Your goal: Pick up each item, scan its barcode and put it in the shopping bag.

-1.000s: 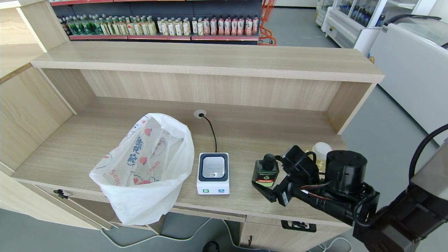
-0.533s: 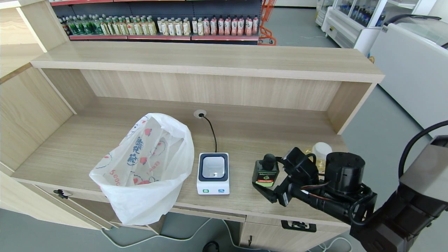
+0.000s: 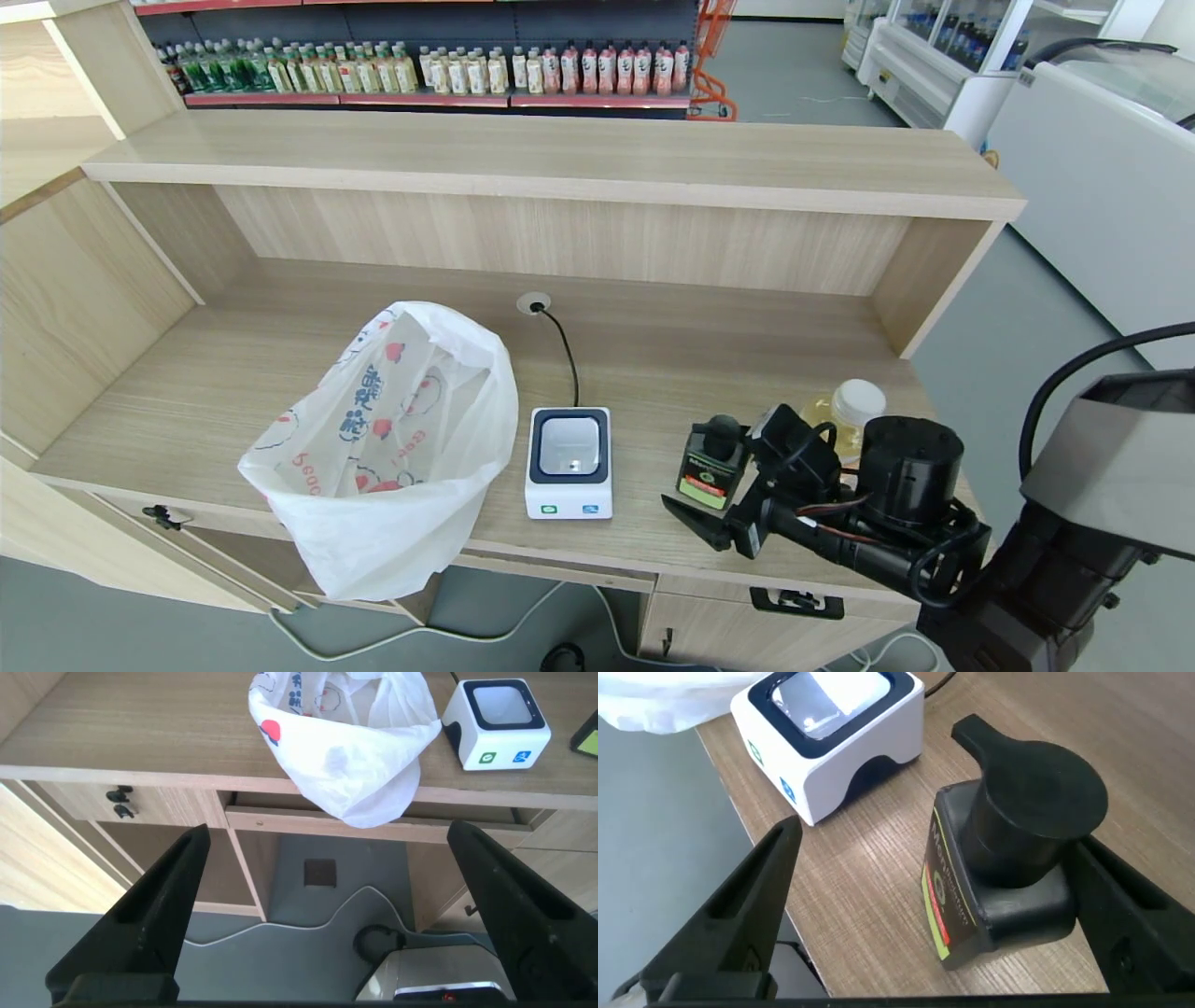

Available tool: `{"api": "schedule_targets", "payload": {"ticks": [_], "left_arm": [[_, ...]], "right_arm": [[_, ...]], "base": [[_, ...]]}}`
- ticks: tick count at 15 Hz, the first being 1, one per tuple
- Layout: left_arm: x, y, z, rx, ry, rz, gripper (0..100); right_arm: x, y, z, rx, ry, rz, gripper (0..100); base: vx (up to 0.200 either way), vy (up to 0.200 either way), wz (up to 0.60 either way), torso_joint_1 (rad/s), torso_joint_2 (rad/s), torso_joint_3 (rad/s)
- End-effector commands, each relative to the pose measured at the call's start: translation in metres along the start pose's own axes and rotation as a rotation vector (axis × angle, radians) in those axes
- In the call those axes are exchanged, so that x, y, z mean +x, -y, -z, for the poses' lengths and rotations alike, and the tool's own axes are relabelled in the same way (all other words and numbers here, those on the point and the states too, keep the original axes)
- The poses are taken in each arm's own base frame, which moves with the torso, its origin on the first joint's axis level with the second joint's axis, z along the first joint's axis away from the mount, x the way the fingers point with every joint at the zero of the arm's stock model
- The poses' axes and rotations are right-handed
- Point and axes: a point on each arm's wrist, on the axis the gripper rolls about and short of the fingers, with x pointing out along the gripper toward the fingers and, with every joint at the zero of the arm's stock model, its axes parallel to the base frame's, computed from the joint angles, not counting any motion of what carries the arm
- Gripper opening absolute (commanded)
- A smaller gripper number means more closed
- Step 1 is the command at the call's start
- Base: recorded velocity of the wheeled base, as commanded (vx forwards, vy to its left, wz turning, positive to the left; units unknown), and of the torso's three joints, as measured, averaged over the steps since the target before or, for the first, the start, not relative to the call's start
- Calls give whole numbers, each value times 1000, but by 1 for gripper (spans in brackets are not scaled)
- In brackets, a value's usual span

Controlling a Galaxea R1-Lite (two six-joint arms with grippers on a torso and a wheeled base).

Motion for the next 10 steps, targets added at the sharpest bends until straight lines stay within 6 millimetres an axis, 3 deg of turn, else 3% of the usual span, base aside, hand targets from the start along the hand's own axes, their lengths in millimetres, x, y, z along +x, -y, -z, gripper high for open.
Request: {"api": "schedule_targets", "payload": {"ticks": [1,3,4,8,10], "left_arm": [[0,0,0,1,0,0,100],[0,0,0,-1,0,0,100],[0,0,0,1,0,0,100],[0,0,0,1,0,0,100],[0,0,0,1,0,0,100]], "right_arm": [[0,-3,9,8,-26,-8,100],[-2,0,13,17,-41,-1,100],[-3,1,16,21,-45,-9,0],[-2,3,18,20,-38,-5,0],[-7,7,9,9,-16,16,0]], "base": [[0,0,0,0,0,0],[0,0,0,0,0,0],[0,0,0,0,0,0],[0,0,0,0,0,0],[0,0,0,0,0,0]]}}
